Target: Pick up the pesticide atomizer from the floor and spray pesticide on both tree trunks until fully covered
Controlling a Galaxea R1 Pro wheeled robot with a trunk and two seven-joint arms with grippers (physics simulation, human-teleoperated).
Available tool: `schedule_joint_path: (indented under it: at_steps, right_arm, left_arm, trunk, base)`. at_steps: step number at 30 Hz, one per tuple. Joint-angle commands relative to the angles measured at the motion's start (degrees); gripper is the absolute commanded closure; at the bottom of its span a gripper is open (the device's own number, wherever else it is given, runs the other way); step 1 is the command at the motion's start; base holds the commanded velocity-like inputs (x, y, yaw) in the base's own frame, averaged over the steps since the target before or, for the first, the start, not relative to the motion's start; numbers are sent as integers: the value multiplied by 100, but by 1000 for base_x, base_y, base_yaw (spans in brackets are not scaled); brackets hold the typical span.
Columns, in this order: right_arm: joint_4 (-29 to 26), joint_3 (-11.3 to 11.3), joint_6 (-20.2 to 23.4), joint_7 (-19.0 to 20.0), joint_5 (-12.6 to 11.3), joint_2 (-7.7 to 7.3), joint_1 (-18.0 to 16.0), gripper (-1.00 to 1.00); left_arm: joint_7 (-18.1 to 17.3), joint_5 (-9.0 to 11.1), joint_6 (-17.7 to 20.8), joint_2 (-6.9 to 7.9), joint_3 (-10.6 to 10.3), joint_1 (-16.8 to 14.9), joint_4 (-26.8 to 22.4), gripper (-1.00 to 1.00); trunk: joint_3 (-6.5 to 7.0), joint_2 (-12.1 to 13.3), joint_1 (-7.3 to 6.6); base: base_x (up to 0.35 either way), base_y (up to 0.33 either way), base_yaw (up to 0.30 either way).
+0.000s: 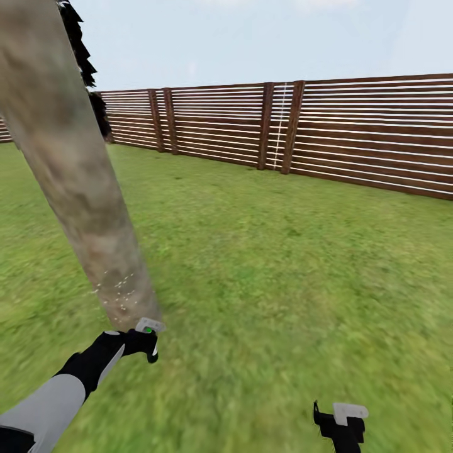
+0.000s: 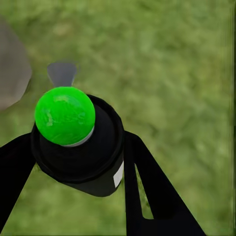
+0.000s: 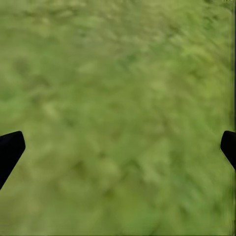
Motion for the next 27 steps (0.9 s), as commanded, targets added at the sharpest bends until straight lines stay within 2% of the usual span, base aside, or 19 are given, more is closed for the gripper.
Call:
schedule_joint_path:
  at_steps: [1,8,13,17,21,27]
  right_arm:
    - [10,-29,-12,-31,60,1,-5,-100]
    - [8,-29,-12,-34,59,9,-5,-100]
    - [10,-29,-12,-34,59,8,-5,-100]
    - [11,-29,-12,-34,59,9,-5,-100]
    - [10,-29,-12,-34,59,6,-5,-100]
    - [14,-29,-12,-26,67,1,-5,-100]
  left_arm:
    - [-3,39,38,9,-25,-3,-12,100]
    - [5,46,39,19,5,-3,-12,100]
    - [32,43,34,58,261,-3,83,100]
    - [485,45,19,33,506,-3,125,100]
    - [573,72,5,-12,538,-3,128,100]
    - [579,73,-3,-72,541,-3,133,100]
  trunk:
    - [-5,-2,0]
    - [-5,-2,0]
    - [-5,-2,0]
    - [-5,-2,0]
    - [-5,-2,0]
    - [-5,-2,0]
  base:
    - [122,-253,0]
    - [80,-263,68]
    - [4,-271,262]
    - [0,-272,275]
    - [82,-261,206]
    - [247,-183,18]
